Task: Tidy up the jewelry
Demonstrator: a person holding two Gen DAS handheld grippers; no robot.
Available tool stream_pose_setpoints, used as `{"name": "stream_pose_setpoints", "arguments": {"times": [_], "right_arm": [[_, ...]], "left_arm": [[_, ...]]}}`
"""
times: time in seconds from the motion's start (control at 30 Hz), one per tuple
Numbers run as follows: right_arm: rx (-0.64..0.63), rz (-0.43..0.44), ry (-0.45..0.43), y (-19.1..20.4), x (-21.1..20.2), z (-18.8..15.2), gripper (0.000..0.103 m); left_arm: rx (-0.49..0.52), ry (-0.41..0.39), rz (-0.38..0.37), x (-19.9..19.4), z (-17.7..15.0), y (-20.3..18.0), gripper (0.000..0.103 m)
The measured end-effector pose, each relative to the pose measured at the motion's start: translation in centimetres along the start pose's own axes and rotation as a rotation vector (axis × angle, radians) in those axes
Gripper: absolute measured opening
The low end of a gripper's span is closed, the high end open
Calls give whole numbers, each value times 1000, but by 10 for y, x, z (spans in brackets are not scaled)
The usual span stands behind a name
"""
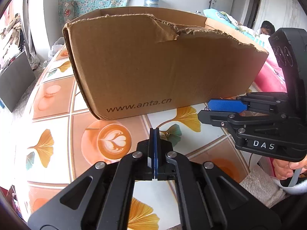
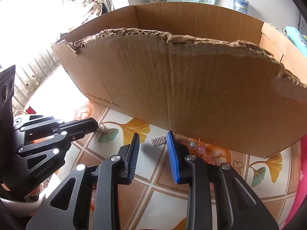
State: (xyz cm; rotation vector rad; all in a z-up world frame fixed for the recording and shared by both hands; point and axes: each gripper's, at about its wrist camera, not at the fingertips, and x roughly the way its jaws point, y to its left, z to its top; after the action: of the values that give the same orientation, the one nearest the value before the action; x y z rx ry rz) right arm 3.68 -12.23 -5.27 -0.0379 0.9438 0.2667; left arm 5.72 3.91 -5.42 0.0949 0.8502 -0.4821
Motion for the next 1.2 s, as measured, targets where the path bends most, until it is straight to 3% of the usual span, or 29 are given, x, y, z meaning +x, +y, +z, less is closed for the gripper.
{"name": "stream_pose_setpoints", "arguments": {"times": [0.17, 0.4, 0.8, 0.97, 1.2], "right_arm": [[-55, -51, -10, 15, 5, 3, 23], [-49, -26, -1, 24, 11, 5, 6], [39, 50, 6, 11, 13, 4, 5], [71, 73, -18, 1, 3, 6, 5], [152, 168, -70, -13, -16, 10, 5]], "left_arm": [[-2, -3, -5, -1, -1, 2, 0], [-3, -6, -7, -2, -4, 4, 0], [-20, -14, -10, -5, -6, 9, 0], [-33, -24, -14, -9, -6, 12, 0], [-56, -46, -28, -19, -5, 17, 0]]}}
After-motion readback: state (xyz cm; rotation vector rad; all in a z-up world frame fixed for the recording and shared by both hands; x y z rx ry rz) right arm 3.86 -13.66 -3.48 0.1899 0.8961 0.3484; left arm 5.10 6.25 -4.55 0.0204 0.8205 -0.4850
